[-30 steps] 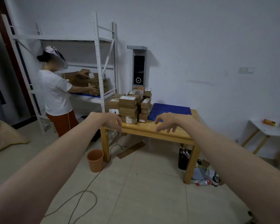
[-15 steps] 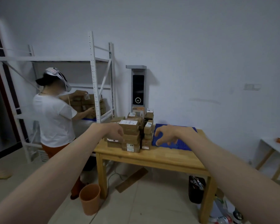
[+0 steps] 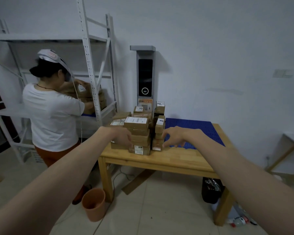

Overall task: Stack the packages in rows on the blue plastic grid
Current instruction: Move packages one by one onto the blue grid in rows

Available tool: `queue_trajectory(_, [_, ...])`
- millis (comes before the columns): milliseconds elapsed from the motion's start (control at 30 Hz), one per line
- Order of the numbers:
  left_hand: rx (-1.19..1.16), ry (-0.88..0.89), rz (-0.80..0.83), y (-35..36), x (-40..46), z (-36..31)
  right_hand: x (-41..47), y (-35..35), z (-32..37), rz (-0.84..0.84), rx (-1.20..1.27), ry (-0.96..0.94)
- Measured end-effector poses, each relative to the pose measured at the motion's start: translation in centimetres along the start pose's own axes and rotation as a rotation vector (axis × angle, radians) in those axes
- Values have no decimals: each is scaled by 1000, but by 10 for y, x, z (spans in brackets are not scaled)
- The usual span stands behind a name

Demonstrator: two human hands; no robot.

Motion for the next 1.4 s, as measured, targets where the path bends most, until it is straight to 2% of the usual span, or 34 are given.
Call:
queue_trajectory(367, [-84, -22, 52, -18, 180, 57, 162, -41, -53, 25, -18, -20])
queue_trajectory(533, [-149, -52, -1, -28, 240, 84, 230, -52, -74, 55, 0, -20])
queue_trajectory(700, [-171, -52, 21, -25, 293, 115, 292, -46, -86, 106, 13, -18])
queue_trajectory(1067, [-198, -118, -11, -24, 418, 236, 436, -30, -81, 126, 79, -10])
queue_trajectory(1400, [-265, -211, -97, -7, 514, 309, 533, -4, -98, 74, 178, 197])
Point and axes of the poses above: each hand's wrist, its own x-axis towards the middle knuckle, its own y-axis out of the palm, z = x × y, the point moved 9 cm from there along x, towards the middle knuckle
